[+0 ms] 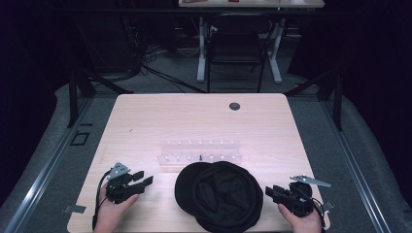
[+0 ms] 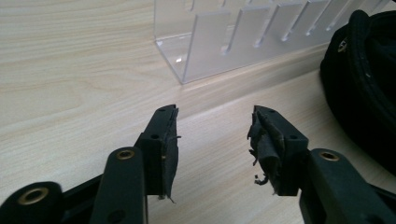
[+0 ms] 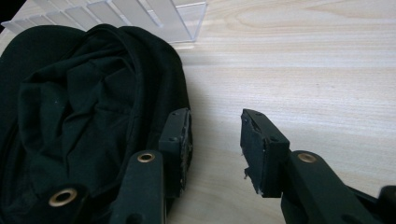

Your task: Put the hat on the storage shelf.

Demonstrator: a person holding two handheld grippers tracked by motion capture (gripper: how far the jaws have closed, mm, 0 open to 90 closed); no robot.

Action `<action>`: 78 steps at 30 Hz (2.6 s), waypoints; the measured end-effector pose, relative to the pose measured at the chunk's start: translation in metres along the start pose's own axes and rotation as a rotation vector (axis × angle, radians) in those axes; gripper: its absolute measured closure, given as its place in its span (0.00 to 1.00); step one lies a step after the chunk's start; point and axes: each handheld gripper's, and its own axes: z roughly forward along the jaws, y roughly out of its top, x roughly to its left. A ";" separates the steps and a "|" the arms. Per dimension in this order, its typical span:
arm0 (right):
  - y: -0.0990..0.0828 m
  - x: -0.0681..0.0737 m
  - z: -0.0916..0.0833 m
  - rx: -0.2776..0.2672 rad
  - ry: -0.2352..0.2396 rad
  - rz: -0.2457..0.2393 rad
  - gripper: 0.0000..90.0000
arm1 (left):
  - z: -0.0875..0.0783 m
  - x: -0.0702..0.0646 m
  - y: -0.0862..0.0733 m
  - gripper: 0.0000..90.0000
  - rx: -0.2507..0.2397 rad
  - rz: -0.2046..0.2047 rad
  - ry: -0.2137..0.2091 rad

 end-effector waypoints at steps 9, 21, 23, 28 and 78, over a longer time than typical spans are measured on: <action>-0.002 0.011 0.000 0.023 0.017 -0.023 0.67 | 0.002 -0.006 0.001 0.54 0.001 0.032 -0.008; 0.000 0.005 0.010 0.082 0.061 0.041 1.00 | 0.002 -0.007 0.001 0.54 0.005 0.045 -0.006; 0.003 0.006 0.010 0.075 0.062 0.044 1.00 | 0.002 -0.007 0.000 0.54 0.005 0.045 -0.007; 0.002 0.015 0.001 0.024 0.021 -0.015 0.82 | 0.001 -0.007 0.000 0.54 0.007 0.045 -0.002; 0.043 -0.002 0.008 0.382 -0.004 0.107 0.80 | 0.003 -0.012 -0.002 0.55 0.015 0.059 -0.012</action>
